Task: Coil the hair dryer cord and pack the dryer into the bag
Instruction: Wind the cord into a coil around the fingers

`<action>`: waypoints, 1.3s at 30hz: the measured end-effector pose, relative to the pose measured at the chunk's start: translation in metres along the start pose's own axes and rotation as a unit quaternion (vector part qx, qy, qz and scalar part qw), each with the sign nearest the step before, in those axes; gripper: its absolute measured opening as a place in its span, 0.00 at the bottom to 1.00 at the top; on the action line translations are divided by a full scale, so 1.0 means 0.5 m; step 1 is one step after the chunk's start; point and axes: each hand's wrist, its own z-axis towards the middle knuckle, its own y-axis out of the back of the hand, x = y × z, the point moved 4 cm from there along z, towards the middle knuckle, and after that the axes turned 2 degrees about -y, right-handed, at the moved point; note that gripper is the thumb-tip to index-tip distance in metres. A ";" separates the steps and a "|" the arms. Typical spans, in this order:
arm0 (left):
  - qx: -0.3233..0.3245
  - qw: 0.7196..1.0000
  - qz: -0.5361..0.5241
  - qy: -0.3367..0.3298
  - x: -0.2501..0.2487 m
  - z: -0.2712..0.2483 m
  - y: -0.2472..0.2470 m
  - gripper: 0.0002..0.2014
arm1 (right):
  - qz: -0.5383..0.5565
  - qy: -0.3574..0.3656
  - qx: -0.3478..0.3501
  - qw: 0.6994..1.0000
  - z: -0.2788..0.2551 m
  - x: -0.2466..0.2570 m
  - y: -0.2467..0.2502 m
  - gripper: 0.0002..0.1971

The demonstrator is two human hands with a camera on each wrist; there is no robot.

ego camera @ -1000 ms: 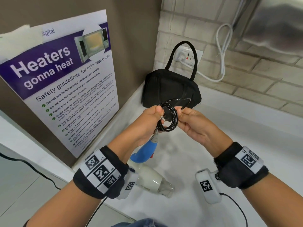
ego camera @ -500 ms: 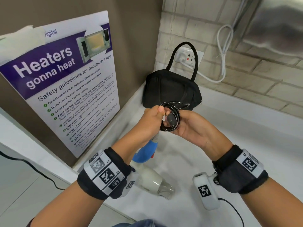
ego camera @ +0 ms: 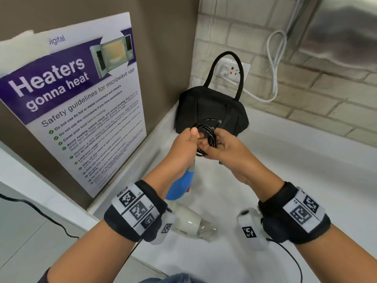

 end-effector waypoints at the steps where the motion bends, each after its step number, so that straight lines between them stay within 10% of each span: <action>1: 0.000 1.000 -0.023 0.002 0.000 0.001 0.002 0.20 | -0.024 0.016 0.000 1.000 -0.003 0.000 0.001 0.17; 13: 0.031 0.986 -0.152 0.057 0.019 0.018 0.010 0.21 | -0.029 -0.038 -0.033 0.998 -0.064 -0.063 0.064 0.16; 18: 0.065 0.993 -0.096 0.019 0.014 0.003 -0.002 0.22 | -0.203 -0.021 -0.001 0.979 -0.072 -0.077 0.057 0.18; 23: 0.075 0.996 -0.056 -0.001 0.007 -0.008 -0.002 0.19 | -0.067 -0.053 0.045 0.995 -0.070 -0.050 0.041 0.07; 31: 0.077 0.973 -0.216 0.033 0.004 -0.009 0.016 0.21 | -0.101 0.025 -0.064 0.992 -0.075 -0.046 0.056 0.15; 39: 0.076 0.985 -0.153 0.036 0.004 -0.020 0.000 0.21 | -0.414 0.164 -0.136 0.885 -0.040 -0.088 0.069 0.09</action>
